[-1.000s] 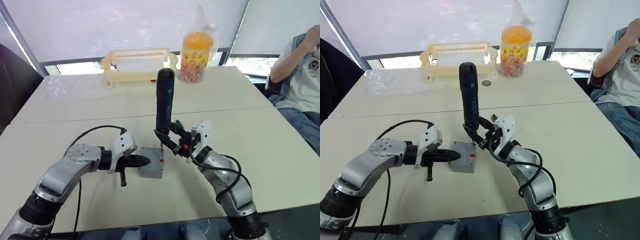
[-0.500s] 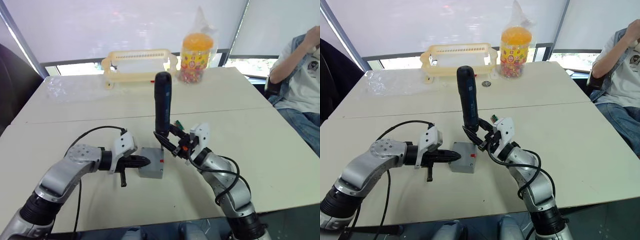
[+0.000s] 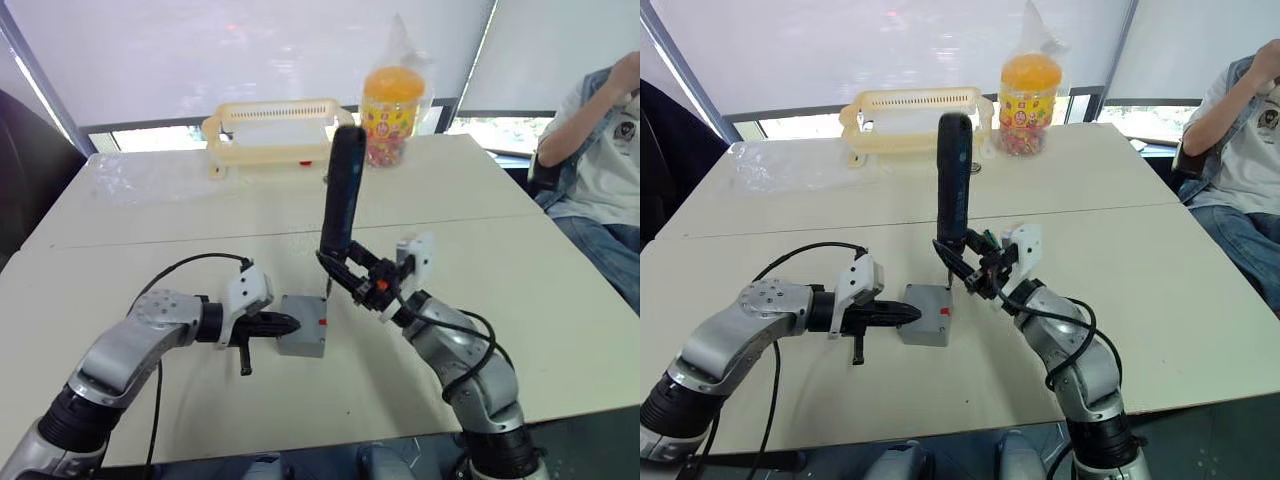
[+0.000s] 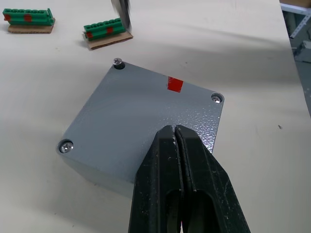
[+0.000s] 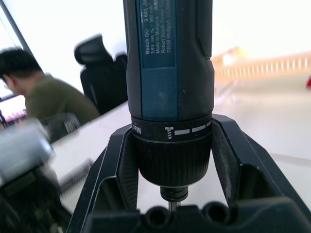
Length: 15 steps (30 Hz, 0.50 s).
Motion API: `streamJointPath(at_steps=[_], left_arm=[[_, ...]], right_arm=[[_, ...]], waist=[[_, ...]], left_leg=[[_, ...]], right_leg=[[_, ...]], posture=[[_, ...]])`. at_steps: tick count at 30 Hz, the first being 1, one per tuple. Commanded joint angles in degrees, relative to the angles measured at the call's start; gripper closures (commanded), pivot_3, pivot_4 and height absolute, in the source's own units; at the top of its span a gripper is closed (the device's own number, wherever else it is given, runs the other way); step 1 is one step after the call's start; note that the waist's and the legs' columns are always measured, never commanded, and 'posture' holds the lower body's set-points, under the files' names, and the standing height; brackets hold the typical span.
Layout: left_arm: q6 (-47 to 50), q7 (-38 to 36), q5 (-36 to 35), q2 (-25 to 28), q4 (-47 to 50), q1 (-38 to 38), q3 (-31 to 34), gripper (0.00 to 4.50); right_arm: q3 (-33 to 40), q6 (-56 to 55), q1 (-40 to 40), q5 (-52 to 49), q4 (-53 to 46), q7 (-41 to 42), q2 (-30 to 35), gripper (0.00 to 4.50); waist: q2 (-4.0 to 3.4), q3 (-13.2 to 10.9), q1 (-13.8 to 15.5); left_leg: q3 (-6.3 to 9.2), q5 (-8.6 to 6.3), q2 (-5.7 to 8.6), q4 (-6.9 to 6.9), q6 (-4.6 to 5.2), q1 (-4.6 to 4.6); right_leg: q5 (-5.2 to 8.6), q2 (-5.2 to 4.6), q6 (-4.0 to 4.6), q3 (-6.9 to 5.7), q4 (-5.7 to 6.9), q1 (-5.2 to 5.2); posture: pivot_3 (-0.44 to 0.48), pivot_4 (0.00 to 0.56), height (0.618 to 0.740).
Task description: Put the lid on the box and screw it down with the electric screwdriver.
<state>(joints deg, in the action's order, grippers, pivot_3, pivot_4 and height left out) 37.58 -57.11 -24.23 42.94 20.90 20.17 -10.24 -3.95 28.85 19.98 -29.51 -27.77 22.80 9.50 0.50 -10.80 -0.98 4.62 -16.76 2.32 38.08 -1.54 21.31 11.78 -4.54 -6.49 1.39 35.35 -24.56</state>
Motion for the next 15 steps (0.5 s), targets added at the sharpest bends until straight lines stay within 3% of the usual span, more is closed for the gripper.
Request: streamJointPath(at_steps=[1, 15], left_arm=[[0.30, 0.04, 1.21, 0.12, -1.06, -0.62, -1.37, 4.50], [0.60, 0.49, 1.00, 0.36, -0.51, -1.11, -0.96, 4.50]], right_arm=[[-0.10, -1.59, 2.70, -0.20, -3.09, -0.67, -0.75, 2.81], [-5.27, -10.48, -2.36, 7.59, 5.79, 3.87, -0.29, 2.81]], waist=[[0.01, 0.00, -0.01], [0.00, 0.00, -0.04]], left_leg=[[0.01, 0.00, 0.00, 0.00, 0.00, 0.01], [-0.02, 0.00, 0.02, -0.01, 0.00, 0.02]], right_leg=[[0.00, 0.00, 0.00, -0.01, -0.01, 0.00], [0.00, 0.00, 0.00, -0.01, -0.04, 0.00]], posture=[[0.000, 0.150, 0.740], [0.000, 0.150, 0.740]])
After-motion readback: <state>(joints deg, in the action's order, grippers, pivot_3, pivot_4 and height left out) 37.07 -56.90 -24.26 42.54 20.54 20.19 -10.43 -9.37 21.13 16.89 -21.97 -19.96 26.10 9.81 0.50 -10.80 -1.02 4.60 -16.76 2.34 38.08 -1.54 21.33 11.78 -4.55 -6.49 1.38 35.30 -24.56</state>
